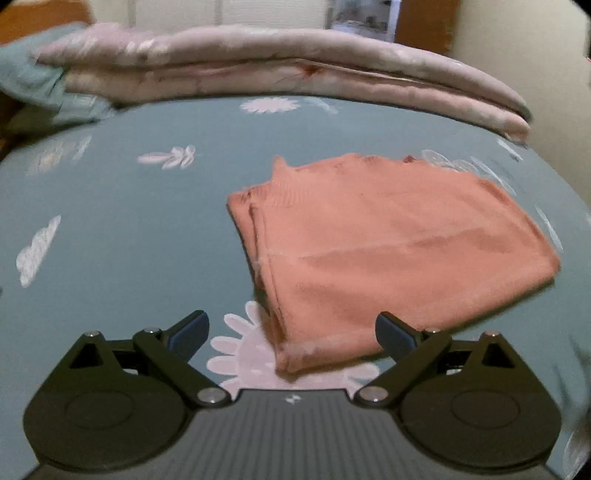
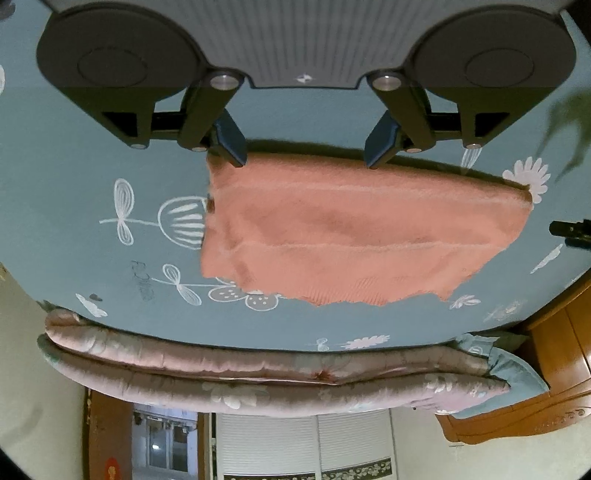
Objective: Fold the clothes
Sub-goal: 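Move both open tools over the folded sweater toward its collar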
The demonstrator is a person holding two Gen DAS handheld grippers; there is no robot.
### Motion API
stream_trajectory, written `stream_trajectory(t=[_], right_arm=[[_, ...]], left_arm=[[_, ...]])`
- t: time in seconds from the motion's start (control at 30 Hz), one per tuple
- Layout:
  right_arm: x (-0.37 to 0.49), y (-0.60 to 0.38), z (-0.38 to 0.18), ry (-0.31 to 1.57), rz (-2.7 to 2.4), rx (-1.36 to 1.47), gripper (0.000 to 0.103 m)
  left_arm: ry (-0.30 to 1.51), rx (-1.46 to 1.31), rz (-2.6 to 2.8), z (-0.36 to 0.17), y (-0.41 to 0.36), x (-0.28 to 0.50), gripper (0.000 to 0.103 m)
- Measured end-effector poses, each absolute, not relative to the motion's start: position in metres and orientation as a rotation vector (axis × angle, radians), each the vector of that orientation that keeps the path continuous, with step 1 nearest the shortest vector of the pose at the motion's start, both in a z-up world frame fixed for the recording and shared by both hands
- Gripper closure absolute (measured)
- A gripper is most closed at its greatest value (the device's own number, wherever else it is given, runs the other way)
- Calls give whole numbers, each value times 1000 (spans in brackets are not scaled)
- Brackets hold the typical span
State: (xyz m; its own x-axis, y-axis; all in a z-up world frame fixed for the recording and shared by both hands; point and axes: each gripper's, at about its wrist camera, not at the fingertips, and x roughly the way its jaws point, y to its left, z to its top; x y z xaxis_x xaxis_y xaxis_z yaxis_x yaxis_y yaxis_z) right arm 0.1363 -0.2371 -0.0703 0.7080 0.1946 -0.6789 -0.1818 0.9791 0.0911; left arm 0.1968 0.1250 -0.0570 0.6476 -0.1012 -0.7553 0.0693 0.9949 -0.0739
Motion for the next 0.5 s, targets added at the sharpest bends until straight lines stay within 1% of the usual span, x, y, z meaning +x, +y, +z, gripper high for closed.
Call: stream_trajectory(t=[0.03, 0.07, 0.1, 0.13, 0.2, 0.37, 0.43, 0.5], right_arm=[[147, -240, -72, 758, 210, 22, 35], [158, -242, -74, 761, 211, 27, 41], [169, -245, -77, 763, 212, 32, 49], [180, -248, -79, 765, 213, 36, 51], [204, -250, -83, 770, 204, 28, 62], [280, -244, -109, 839, 196, -14, 62], [294, -249, -123, 881, 204, 23, 62], [298, -259, -134, 892, 209, 55, 64]], left_arm=[[842, -57, -106, -57, 123, 202, 7], [828, -68, -117, -58, 120, 208, 7], [824, -66, -131, -59, 114, 218, 7], [829, -47, -143, -62, 107, 229, 7], [851, 0, -156, -70, 93, 254, 7], [933, -10, -145, -105, 84, 299, 7], [959, -23, -134, -118, 86, 304, 7], [949, 13, -152, -127, 87, 302, 7]])
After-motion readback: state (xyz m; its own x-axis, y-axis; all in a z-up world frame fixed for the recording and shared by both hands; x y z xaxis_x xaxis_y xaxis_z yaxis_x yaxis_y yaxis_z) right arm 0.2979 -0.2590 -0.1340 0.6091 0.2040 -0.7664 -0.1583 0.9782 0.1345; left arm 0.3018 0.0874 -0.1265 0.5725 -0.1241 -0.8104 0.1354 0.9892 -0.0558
